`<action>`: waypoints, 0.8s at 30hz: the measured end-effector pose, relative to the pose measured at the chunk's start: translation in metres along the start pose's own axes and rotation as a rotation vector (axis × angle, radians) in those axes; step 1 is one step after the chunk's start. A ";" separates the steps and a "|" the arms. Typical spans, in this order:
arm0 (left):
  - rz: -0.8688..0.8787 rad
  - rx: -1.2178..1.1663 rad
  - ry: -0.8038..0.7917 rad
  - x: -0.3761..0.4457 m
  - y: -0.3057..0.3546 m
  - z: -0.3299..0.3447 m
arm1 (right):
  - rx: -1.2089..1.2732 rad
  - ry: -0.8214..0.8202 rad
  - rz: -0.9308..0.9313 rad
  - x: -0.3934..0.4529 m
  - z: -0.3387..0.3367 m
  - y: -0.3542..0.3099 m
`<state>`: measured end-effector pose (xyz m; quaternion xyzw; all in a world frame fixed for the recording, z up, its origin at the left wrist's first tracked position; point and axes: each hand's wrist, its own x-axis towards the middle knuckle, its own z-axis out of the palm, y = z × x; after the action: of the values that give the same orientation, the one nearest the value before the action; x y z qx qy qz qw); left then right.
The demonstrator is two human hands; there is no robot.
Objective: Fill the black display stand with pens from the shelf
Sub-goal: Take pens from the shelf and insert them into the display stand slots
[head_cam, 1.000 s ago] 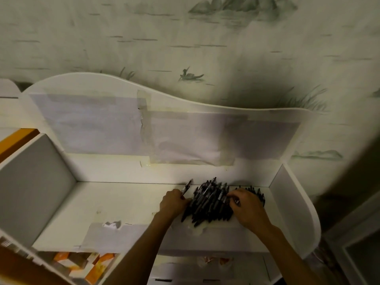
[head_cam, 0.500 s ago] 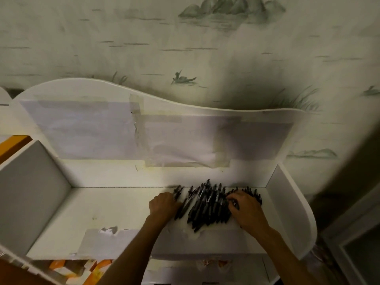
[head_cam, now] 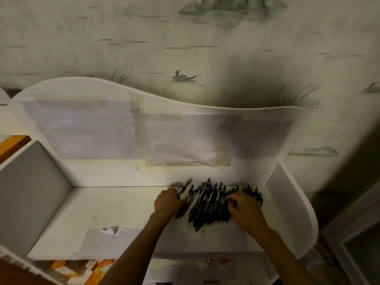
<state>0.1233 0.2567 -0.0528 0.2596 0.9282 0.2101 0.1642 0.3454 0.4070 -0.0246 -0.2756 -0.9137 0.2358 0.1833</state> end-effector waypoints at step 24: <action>0.103 0.197 0.036 -0.009 0.006 0.008 | 0.007 -0.001 -0.010 0.001 0.002 0.002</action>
<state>0.1361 0.2588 -0.0554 0.3182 0.9325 0.1309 0.1099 0.3448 0.4086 -0.0274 -0.2703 -0.9144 0.2382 0.1848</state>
